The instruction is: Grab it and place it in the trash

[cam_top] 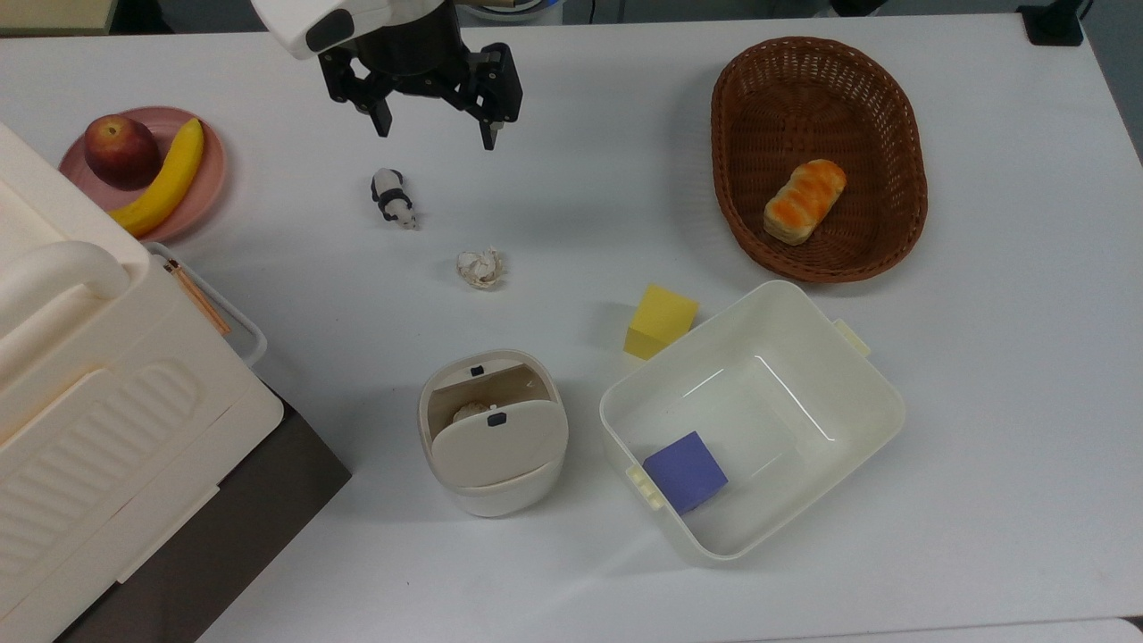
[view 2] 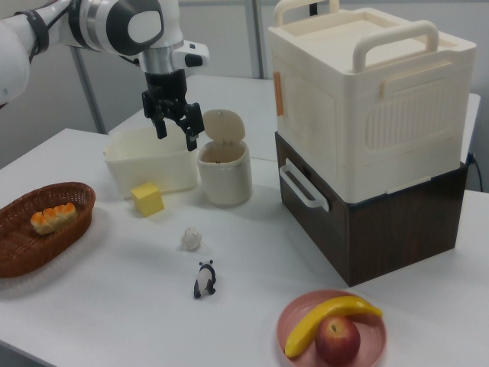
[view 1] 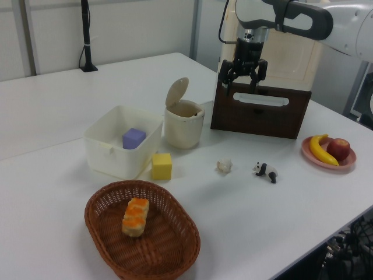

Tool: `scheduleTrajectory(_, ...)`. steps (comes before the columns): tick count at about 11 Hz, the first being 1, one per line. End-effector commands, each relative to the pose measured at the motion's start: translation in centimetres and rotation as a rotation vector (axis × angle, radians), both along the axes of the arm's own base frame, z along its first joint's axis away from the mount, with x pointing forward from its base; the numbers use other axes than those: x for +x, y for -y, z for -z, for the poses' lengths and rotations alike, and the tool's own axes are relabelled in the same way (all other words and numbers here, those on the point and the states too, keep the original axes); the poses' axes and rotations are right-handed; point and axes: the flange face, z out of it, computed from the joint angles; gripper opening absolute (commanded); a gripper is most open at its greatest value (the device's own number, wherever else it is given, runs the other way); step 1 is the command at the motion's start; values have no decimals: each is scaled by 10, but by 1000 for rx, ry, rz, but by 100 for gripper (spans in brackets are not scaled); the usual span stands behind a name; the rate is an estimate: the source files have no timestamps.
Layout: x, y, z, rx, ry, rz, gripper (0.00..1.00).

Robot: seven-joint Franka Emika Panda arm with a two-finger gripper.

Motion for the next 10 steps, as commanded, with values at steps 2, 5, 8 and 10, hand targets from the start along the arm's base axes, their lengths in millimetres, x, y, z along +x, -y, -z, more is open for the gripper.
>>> scheduleTrajectory(2, -15, 13, -7, 6, -2, 37, 100)
scheduleTrajectory(5, -14, 11, -2, 5, -8, 31, 100)
scheduleTrajectory(8, -14, 9, 4, 6, -17, 19, 100)
scheduleTrajectory(10, -15, 9, 5, 6, -20, 18, 100)
